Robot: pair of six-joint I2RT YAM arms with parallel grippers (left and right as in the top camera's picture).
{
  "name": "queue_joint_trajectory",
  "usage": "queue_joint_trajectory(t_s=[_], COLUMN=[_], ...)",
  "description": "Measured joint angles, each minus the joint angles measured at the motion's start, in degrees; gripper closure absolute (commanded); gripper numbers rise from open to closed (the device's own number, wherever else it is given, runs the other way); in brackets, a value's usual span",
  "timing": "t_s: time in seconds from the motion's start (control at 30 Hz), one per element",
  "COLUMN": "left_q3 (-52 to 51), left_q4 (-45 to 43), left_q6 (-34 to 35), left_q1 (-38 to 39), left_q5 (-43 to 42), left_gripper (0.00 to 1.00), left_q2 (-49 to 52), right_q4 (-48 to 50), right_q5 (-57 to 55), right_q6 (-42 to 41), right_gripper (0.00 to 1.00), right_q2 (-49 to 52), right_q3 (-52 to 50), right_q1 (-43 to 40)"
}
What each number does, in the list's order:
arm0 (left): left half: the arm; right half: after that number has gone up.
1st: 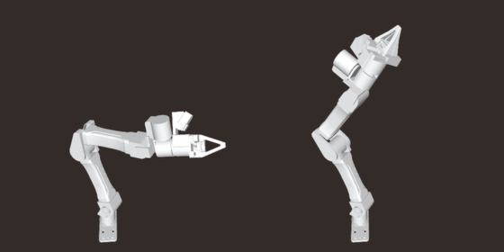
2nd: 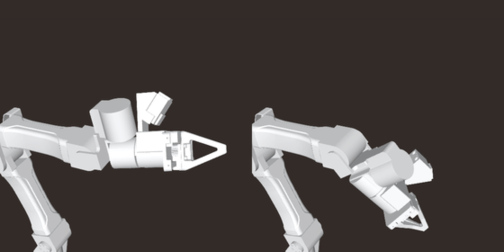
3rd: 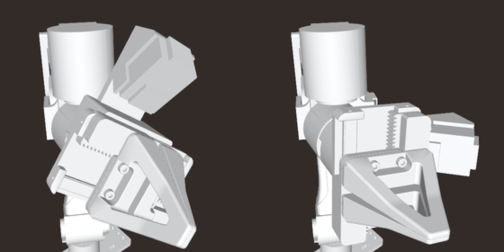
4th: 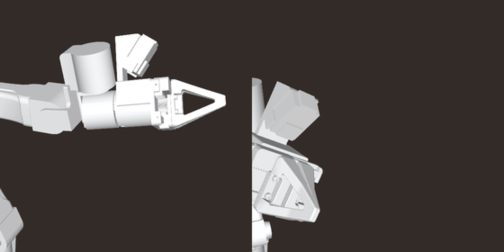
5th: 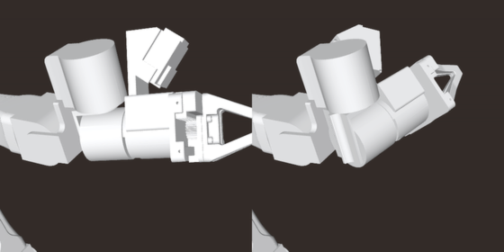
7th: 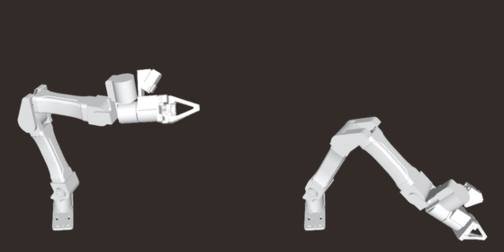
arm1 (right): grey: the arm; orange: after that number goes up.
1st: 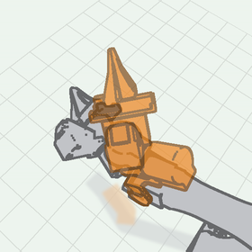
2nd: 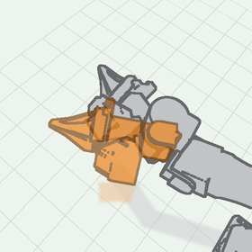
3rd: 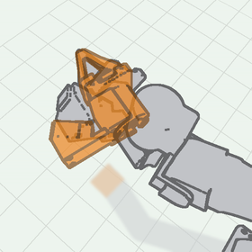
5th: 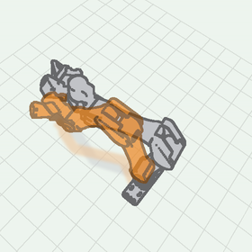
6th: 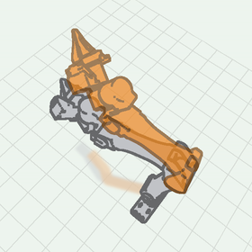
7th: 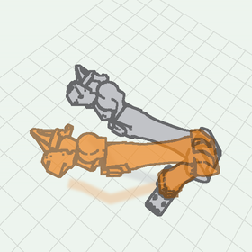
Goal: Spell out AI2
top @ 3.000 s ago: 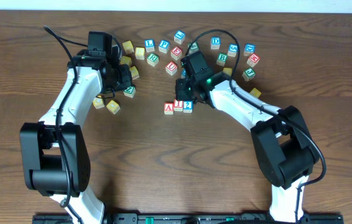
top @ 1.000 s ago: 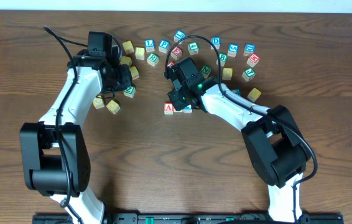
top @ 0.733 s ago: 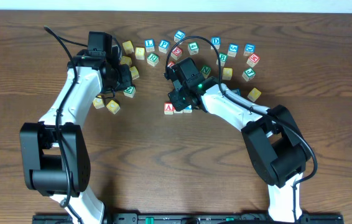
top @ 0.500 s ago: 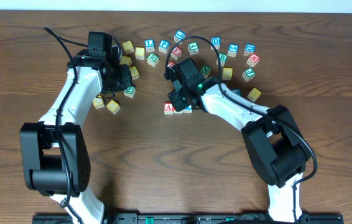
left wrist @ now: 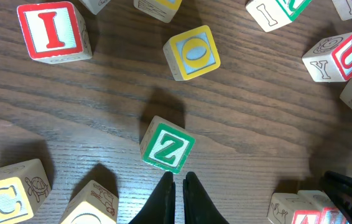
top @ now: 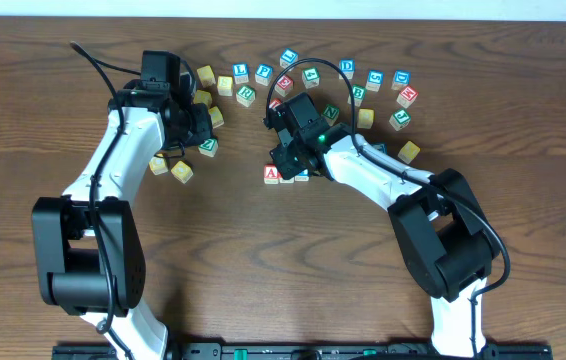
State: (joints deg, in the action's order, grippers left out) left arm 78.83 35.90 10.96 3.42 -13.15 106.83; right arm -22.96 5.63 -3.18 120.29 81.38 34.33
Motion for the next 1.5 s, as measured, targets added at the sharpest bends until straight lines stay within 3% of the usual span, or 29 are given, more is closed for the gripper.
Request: queue_joint_trajectory(t_s=[0.53, 0.73, 0.97, 1.3, 1.5], left_q3=[0.0, 0.0, 0.0, 0.0, -0.5], left_q4=[0.0, 0.0, -1.0, 2.2, 2.6], left_q6=[0.0, 0.0, 0.0, 0.0, 1.5], left_q1=[0.0, 0.0, 0.0, 0.5, 3.1], left_q5=[0.0, 0.0, 0.0, 0.0, 0.3], left_gripper=[0.93, 0.93, 0.92, 0.93, 0.93], left_q2=[0.0, 0.0, 0.0, -4.3, -4.5], right_q4=[-0.4, 0.1, 1.6, -7.2, -8.6], right_q5=[0.3, 0.4, 0.6, 0.7, 0.3], right_q6=[0.0, -0.1, -0.7, -8.3, -12.3], right_gripper=[0.99, 0.91, 0.88, 0.97, 0.99], right_q2=[0.0, 0.0, -0.3, -12.2, -9.8], right_q3=[0.0, 0.0, 1.3, 3.0, 3.3], right_q1=[0.0, 0.0, -0.2, -4.5, -6.3])
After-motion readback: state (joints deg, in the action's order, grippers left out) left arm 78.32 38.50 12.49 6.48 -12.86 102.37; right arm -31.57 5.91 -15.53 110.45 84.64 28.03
